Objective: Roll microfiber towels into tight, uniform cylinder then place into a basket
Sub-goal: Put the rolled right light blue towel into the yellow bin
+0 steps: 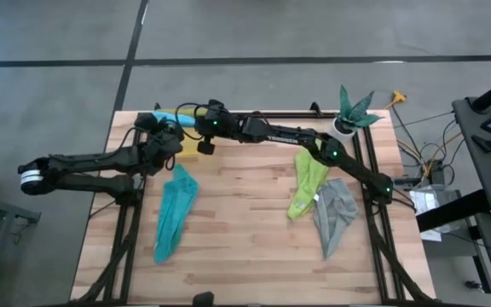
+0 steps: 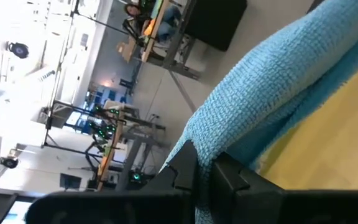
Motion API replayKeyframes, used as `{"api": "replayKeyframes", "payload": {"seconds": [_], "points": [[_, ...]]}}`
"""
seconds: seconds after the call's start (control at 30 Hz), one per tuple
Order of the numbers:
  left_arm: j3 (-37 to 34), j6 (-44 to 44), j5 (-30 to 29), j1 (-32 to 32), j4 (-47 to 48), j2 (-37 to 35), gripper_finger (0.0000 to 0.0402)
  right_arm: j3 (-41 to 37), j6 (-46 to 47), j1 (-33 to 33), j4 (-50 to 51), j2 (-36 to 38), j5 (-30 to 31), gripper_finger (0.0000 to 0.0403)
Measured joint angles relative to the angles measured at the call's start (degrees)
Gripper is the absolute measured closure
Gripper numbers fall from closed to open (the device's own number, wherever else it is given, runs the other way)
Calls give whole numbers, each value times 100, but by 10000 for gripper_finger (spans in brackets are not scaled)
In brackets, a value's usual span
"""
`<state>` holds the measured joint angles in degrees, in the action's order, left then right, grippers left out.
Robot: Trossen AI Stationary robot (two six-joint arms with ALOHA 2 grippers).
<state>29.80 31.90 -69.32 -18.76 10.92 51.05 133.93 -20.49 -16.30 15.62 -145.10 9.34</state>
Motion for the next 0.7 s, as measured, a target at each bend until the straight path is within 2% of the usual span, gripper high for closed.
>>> {"api": "replayKeyframes", "payload": {"seconds": [0.17,0.43,0.7], "points": [[-187,9,-36,-2,96,-8,400,-15,-6,36,-227,-171,-34,390],[-163,164,-569,2,464,-167,400,-15,-120,97,-968,-286,-50,390],[-137,151,-499,4,461,-589,400,-14,100,145,-1122,-313,-154,390]]}}
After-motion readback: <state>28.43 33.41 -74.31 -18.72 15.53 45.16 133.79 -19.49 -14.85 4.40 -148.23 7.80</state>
